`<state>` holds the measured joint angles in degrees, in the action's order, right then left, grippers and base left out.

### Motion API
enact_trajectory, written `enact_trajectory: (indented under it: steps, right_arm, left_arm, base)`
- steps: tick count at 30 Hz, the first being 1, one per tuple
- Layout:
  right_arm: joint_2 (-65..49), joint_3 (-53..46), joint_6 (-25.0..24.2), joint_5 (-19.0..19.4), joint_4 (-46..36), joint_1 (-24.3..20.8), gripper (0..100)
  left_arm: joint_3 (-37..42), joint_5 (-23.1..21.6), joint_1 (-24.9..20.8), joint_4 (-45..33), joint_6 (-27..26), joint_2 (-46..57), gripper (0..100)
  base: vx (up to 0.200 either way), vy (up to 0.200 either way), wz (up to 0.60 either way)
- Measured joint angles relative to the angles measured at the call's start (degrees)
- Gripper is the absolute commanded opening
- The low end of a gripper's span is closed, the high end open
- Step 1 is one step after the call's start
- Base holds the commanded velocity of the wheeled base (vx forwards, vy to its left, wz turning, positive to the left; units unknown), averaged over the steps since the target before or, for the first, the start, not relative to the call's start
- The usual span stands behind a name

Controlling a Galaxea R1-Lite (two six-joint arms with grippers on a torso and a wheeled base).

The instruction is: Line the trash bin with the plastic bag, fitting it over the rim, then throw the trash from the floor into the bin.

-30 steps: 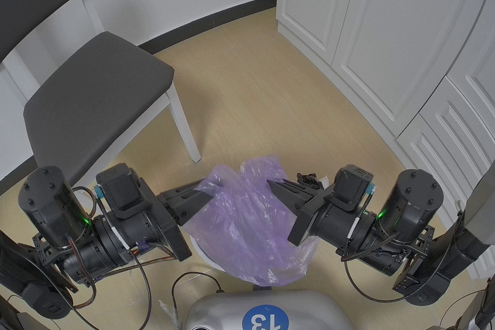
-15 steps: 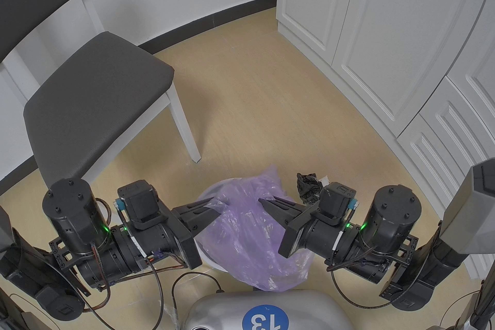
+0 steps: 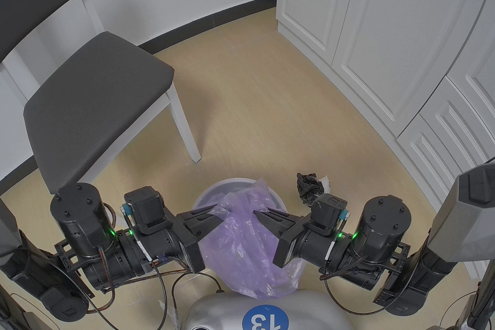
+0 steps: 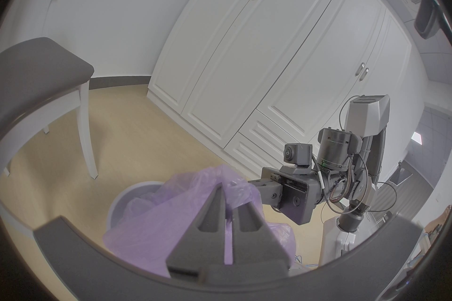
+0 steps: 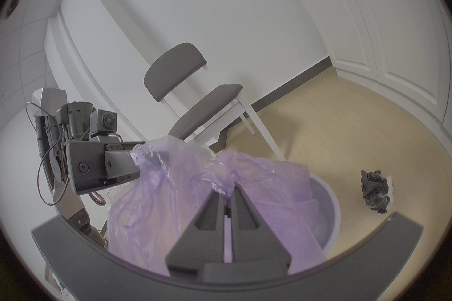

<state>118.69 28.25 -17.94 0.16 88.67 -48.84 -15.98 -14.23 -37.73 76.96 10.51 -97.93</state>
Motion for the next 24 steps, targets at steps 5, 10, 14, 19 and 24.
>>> enact_trajectory:
  steps: [5,10,14,19,24]
  right_arm:
    - [0.8,0.4,0.0,0.0,-0.1,0.6,0]
    - [1.4,0.6,0.0,0.1,-0.2,1.5,0]
    - [2.1,1.1,0.0,0.5,-0.4,2.7,0]
    - [3.9,2.4,0.0,0.9,-0.6,4.8,0]
    - [5.4,3.7,-0.1,1.0,-0.3,6.0,0]
  left_arm:
    - [-0.5,-0.1,0.7,4.1,0.3,-2.6,0]
    - [-0.8,-0.1,1.4,11.0,0.5,-6.9,0]
    - [-1.3,-0.2,2.5,12.0,0.8,-10.5,0]
    - [-3.4,-0.2,4.5,12.0,2.2,-15.0,0]
    - [-5.2,-0.1,6.1,12.0,3.3,-17.5,0]
  base:
    - [0.000,0.000,0.00]
    - [0.000,0.000,0.00]
    - [0.000,0.000,0.00]
    - [0.000,0.000,0.00]
    - [0.000,0.000,0.00]
